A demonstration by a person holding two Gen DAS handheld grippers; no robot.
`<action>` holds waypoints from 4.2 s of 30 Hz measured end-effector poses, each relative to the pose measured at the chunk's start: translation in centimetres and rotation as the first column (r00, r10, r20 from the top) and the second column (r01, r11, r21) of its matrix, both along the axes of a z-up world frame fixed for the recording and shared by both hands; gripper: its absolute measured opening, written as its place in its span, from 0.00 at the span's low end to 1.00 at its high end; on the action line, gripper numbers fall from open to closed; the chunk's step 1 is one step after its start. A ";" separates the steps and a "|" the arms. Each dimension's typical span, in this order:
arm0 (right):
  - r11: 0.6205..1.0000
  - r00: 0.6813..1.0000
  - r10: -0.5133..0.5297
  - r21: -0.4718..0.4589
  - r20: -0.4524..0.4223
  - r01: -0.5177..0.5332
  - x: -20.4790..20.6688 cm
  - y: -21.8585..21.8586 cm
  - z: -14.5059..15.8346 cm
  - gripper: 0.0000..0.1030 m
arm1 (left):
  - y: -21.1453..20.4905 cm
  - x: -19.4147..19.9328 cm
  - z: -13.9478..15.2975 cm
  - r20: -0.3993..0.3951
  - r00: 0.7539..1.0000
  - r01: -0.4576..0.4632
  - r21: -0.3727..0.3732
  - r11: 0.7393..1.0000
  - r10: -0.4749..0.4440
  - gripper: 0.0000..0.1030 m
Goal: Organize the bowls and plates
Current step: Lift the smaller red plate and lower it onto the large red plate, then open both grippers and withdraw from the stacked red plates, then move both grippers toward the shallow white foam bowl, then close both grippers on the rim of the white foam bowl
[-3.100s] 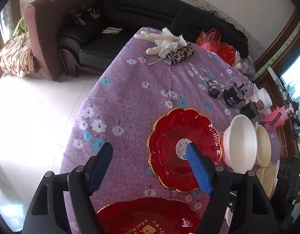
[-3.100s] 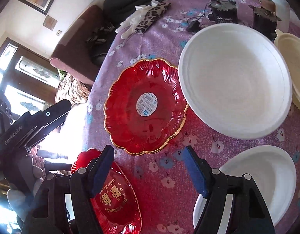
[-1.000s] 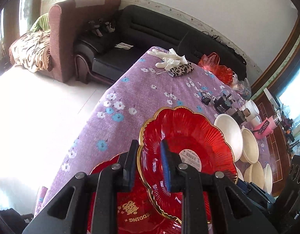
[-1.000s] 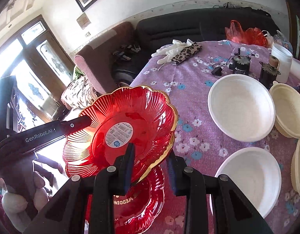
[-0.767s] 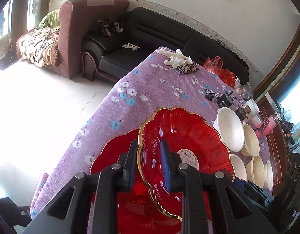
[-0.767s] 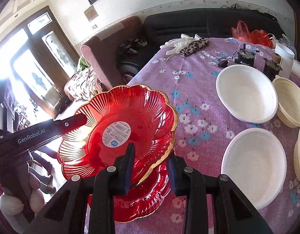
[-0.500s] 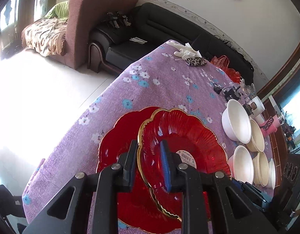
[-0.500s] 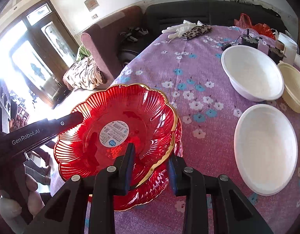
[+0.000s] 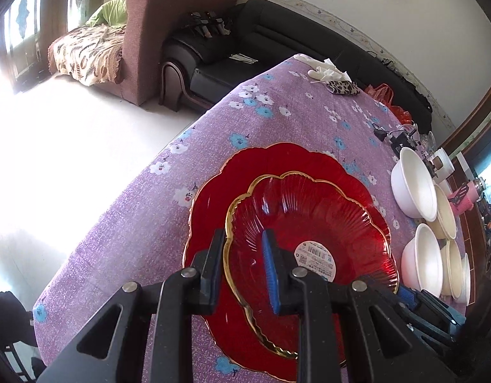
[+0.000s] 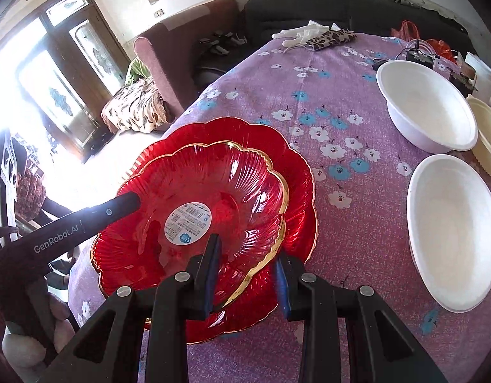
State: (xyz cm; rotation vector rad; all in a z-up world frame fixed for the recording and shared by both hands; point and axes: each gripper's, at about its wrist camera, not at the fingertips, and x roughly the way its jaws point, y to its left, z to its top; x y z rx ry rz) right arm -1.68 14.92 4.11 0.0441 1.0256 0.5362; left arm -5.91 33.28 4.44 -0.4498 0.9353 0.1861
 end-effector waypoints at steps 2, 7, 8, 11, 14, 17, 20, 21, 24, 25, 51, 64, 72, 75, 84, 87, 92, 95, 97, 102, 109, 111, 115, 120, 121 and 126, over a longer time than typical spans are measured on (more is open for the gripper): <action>1.000 1.000 0.010 -0.010 -0.008 -0.010 0.1 0.4 -0.3 0.33 | 0.1 0.1 -0.3 -0.012 1.000 -0.008 0.013 1.000 0.008 0.22; 0.997 0.999 0.030 -0.077 0.026 -0.027 -0.1 1.3 -0.6 0.34 | -0.3 -0.2 -0.5 -0.004 1.000 0.001 0.022 1.000 -0.001 0.32; 0.996 0.999 0.029 -0.083 0.032 -0.026 -0.1 1.4 -0.7 0.34 | -0.6 -0.2 -0.4 -0.005 1.000 0.008 0.028 1.000 -0.008 0.35; 0.994 0.998 0.032 -0.105 0.063 -0.025 -0.1 1.6 -0.7 0.36 | -1.1 -0.5 -0.2 0.000 1.000 0.030 0.034 0.999 -0.030 0.42; 0.992 0.994 0.043 -0.123 0.102 -0.031 -0.5 1.9 -0.6 0.44 | -1.4 -1.0 0.3 0.009 0.999 0.044 0.035 0.998 -0.045 0.47; 0.992 0.986 0.048 -0.126 0.162 -0.027 -1.3 1.8 0.0 0.56 | -1.4 -1.6 1.2 0.032 0.999 0.033 0.058 0.998 -0.035 0.54; 0.991 0.969 0.054 -0.129 0.242 -0.023 -2.0 1.5 1.1 0.63 | -1.6 -2.4 2.5 0.073 0.997 0.028 0.095 0.995 -0.035 0.62; 0.992 0.961 0.050 -0.124 0.271 -0.017 -2.3 1.3 1.6 0.66 | -1.7 -2.7 2.9 0.082 0.996 0.018 0.121 0.992 -0.029 0.63; 0.996 0.940 0.034 -0.093 0.339 -0.003 -3.3 0.3 2.8 0.69 | -2.1 -3.7 3.9 0.116 0.993 -0.022 0.205 0.978 -0.002 0.64; 0.996 0.935 0.028 -0.085 0.354 0.002 -3.6 0.0 3.1 0.70 | -2.2 -4.1 4.2 0.127 0.992 -0.034 0.217 0.976 0.007 0.65; 0.899 0.671 -0.391 0.106 0.630 0.425 -6.9 -19.5 7.9 0.96 | -10.6 -9.7 10.9 0.483 0.874 -0.260 0.380 0.888 0.050 1.00; 0.846 0.621 -0.453 0.089 0.639 0.526 -4.4 -26.2 9.6 0.96 | -13.2 -6.9 10.0 0.421 0.907 -0.154 0.368 0.917 -0.017 1.00; 0.763 0.570 -0.607 0.205 0.553 0.613 -4.1 -35.1 8.4 0.96 | -19.1 -1.1 8.3 0.299 0.950 0.000 0.298 0.954 -0.094 1.00; 0.738 0.612 -0.669 0.279 0.421 0.615 -2.9 -38.2 7.8 0.96 | -22.3 1.4 7.0 0.242 0.959 0.077 0.272 0.959 -0.145 1.00; 0.716 0.624 -0.698 0.346 0.352 0.606 -2.7 -40.5 8.0 0.96 | -24.0 1.6 6.1 0.204 0.962 0.124 0.261 0.957 -0.180 1.00; 0.713 0.621 -0.701 0.343 0.349 0.612 -2.8 -40.4 7.7 0.96 | -23.4 1.6 6.6 0.211 0.954 0.157 0.259 0.953 -0.215 1.00; 0.738 0.659 -0.673 0.362 0.336 0.570 -2.6 -39.2 7.3 0.96 | -22.2 2.9 6.2 0.186 0.946 0.228 0.194 0.954 -0.264 1.00; 0.803 0.742 -0.585 0.357 0.326 0.477 -2.1 -35.9 7.2 0.96 | -21.7 4.1 4.9 0.156 0.951 0.238 0.177 0.955 -0.266 1.00; 0.846 0.785 -0.523 0.315 0.334 0.430 -1.6 -33.2 7.1 0.96 | -21.3 5.1 4.0 0.130 0.953 0.256 0.134 0.957 -0.273 1.00; 0.917 0.893 -0.363 0.270 0.265 0.293 0.0 -26.8 5.4 0.91 | -20.9 7.3 1.4 0.066 0.955 0.280 0.102 0.954 -0.288 1.00; 0.948 0.945 -0.283 0.194 0.163 0.251 1.6 -23.9 1.4 0.71 | -21.2 8.5 0.6 0.066 0.951 0.289 0.146 0.946 -0.301 0.99; 0.946 0.948 -0.285 0.200 0.140 0.255 2.0 -24.2 0.9 0.70 | -21.5 8.8 0.7 0.067 0.946 0.305 0.135 0.943 -0.316 0.91; 0.950 0.946 -0.286 0.172 0.152 0.259 2.2 -23.9 0.6 0.68 | -22.7 9.4 0.6 0.056 0.935 0.337 0.163 0.927 -0.350 0.76; 0.955 0.947 -0.272 0.169 0.173 0.244 1.9 -23.5 0.6 0.68 | -24.4 10.2 0.1 0.036 0.913 0.394 0.175 0.902 -0.406 0.56; 0.955 0.950 -0.262 0.186 0.172 0.230 1.9 -23.5 0.7 0.68 | -24.6 10.2 -0.1 0.032 0.910 0.402 0.175 0.899 -0.413 0.50; 0.957 0.959 -0.251 0.179 0.131 0.227 2.1 -23.1 0.0 0.64 | -24.7 10.9 -1.2 0.000 0.902 0.429 0.121 0.895 -0.432 0.34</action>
